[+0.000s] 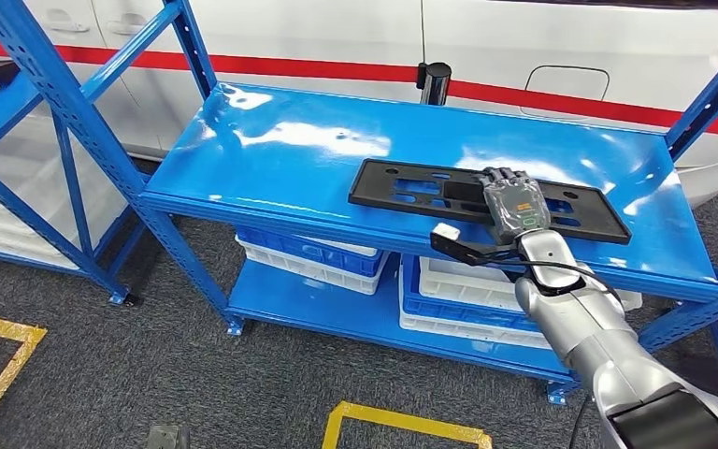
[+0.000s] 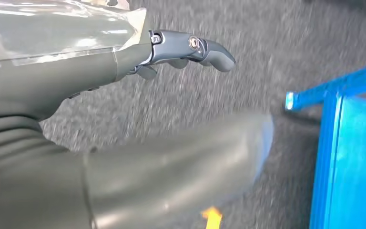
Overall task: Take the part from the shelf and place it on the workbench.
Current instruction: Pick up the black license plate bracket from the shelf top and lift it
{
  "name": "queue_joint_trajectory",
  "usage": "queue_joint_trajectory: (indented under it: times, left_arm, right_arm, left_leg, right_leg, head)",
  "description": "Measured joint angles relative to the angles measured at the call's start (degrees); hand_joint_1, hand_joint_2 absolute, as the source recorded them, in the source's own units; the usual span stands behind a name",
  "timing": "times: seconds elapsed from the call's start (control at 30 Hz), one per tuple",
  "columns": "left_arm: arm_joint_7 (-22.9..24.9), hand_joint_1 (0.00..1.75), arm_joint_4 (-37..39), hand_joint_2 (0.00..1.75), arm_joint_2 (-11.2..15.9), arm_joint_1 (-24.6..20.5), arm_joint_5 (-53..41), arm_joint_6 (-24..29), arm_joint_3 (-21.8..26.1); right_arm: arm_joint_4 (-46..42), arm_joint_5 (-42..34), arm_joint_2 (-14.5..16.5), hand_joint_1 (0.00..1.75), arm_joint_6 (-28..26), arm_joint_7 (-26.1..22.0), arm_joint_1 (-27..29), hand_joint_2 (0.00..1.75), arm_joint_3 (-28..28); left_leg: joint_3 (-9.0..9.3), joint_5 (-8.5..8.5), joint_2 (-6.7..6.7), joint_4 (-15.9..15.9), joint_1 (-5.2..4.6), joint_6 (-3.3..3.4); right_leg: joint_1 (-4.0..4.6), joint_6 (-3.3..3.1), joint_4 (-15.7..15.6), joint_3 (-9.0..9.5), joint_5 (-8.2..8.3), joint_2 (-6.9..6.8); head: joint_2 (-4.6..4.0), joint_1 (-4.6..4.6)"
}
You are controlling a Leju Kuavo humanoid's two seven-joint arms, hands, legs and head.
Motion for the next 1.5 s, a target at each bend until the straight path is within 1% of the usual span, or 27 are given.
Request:
queue_joint_trajectory:
  times: [0.17,0.4,0.63,0.97,1.07,1.13,1.2,1.3,1.33,1.4,1.43,1.47,1.5]
  left_arm:
    - [-0.59,0.0,0.01,1.75,-0.14,0.04,-0.1,1.0,0.4]
    - [-1.3,0.0,0.03,1.75,-0.52,0.09,-0.31,1.55,0.58]
    - [-1.46,0.0,0.03,1.75,-0.55,0.1,-0.12,0.99,0.69]
    - [-1.47,0.0,0.04,1.75,-0.55,0.11,-0.07,0.57,0.69]
    - [-1.3,0.0,0.05,1.75,-0.55,0.11,-0.06,1.07,0.76]
    - [-0.42,0.0,0.06,1.75,-0.56,0.12,0.16,1.82,1.02]
    - [1.6,0.0,0.08,1.75,-0.6,0.13,0.68,2.11,1.44]
    - [4.57,0.0,0.13,1.75,-0.69,0.16,0.88,1.77,1.84]
    - [5.38,0.0,0.14,1.75,-0.7,0.16,0.54,1.65,1.87]
    - [6.95,0.0,0.16,1.75,-0.66,0.13,-0.43,1.48,1.89]
    - [7.69,0.0,0.16,1.75,-0.64,0.11,-0.9,1.39,1.86]
    - [8.35,0.0,0.17,1.75,-0.63,0.09,-1.34,1.3,1.77]
    - [8.97,0.0,0.17,1.75,-0.66,0.05,-1.81,1.27,1.62]
  right_arm:
    - [-0.14,1.68,-0.6,1.75,-0.85,-1.38,0.98,1.75,-2.31]
    - [-3.59,2.47,-0.87,1.75,-0.78,-3.0,3.04,1.75,-4.23]
    - [-6.1,2.5,-1.0,1.75,-0.34,-3.58,3.79,1.75,-4.95]
    - [-6.97,2.47,-1.0,1.75,-0.34,-3.75,4.14,1.75,-5.36]
    - [-7.61,2.24,-1.0,1.75,-0.38,-4.51,4.38,1.75,-5.43]
    - [-9.17,1.8,-1.05,1.75,-0.32,-5.63,4.86,1.75,-5.44]
    - [-11.97,0.4,-1.16,1.75,-0.28,-7.22,5.71,1.75,-5.47]
    - [-17.71,-4.17,-1.29,1.75,-0.93,-10.77,7.6,1.75,-5.84]
    - [-19.66,-5.5,-1.34,1.75,-1.19,-11.82,8.22,1.75,-5.97]
    - [-22.74,-7.11,-1.46,1.75,-1.39,-13.02,9.1,1.75,-6.05]
    - [-23.76,-7.51,-1.51,1.75,-1.28,-13.26,9.34,1.75,-6.07]
    - [-24.35,-7.73,-1.55,1.75,-1.16,-13.36,9.44,1.75,-6.09]
    - [-24.71,-7.83,-1.59,1.75,-1.07,-13.4,9.53,1.75,-6.17]
  left_leg:
    - [0.0,0.0,0.02,0.02,0.01,0.01]
    - [-0.02,0.0,-0.01,0.02,0.03,0.01]
    - [-0.03,0.0,0.0,0.02,0.02,0.01]
    - [-0.05,0.0,-0.02,0.02,0.01,0.01]
    - [-0.06,0.0,-0.02,0.02,0.02,0.01]
    - [-0.06,0.0,-0.02,0.02,0.02,0.01]
    - [-0.06,0.0,0.0,0.02,0.02,0.01]
    - [-0.07,0.0,0.0,0.02,0.04,0.01]
    - [-0.13,-0.09,-0.01,0.13,0.04,0.04]
    - [-0.31,-0.19,-0.03,0.4,0.0,0.29]
    - [-0.42,-0.16,-0.05,0.51,-0.05,0.53]
    - [-0.42,0.15,-0.06,0.32,-0.12,0.93]
    - [-0.07,0.68,0.06,-0.42,0.05,1.38]
  right_leg:
    - [0.0,0.0,0.0,-0.01,0.0,0.04]
    - [0.0,0.0,0.0,-0.01,0.0,0.03]
    - [0.0,0.0,0.0,-0.04,0.0,0.03]
    - [0.0,0.0,0.0,-0.04,0.0,0.03]
    - [0.0,0.0,0.0,-0.04,0.0,0.03]
    - [0.0,0.0,0.0,-0.04,0.0,0.03]
    - [0.0,0.0,0.0,-0.05,0.0,0.03]
    - [0.0,0.0,0.0,-0.08,0.0,0.03]
    - [-0.21,0.07,-0.06,-0.07,0.03,0.05]
    - [-0.56,0.32,-0.15,-0.09,0.17,0.06]
    - [-0.74,0.59,-0.24,-0.11,0.34,0.07]
    - [-0.64,0.92,-0.45,-0.08,0.56,0.08]
    - [-0.51,1.13,-0.54,-0.13,0.56,0.05]
  head:
    - [0.0,-0.01]
    - [0.0,-0.01]
    - [0.0,0.0]
    - [0.0,-0.01]
    - [0.0,0.0]
    - [0.0,0.01]
    - [0.0,0.0]
    - [0.0,-0.01]
    - [0.0,-0.02]
    - [0.0,-0.05]
    - [0.0,-0.06]
    - [0.0,-0.09]
    - [0.0,-0.07]
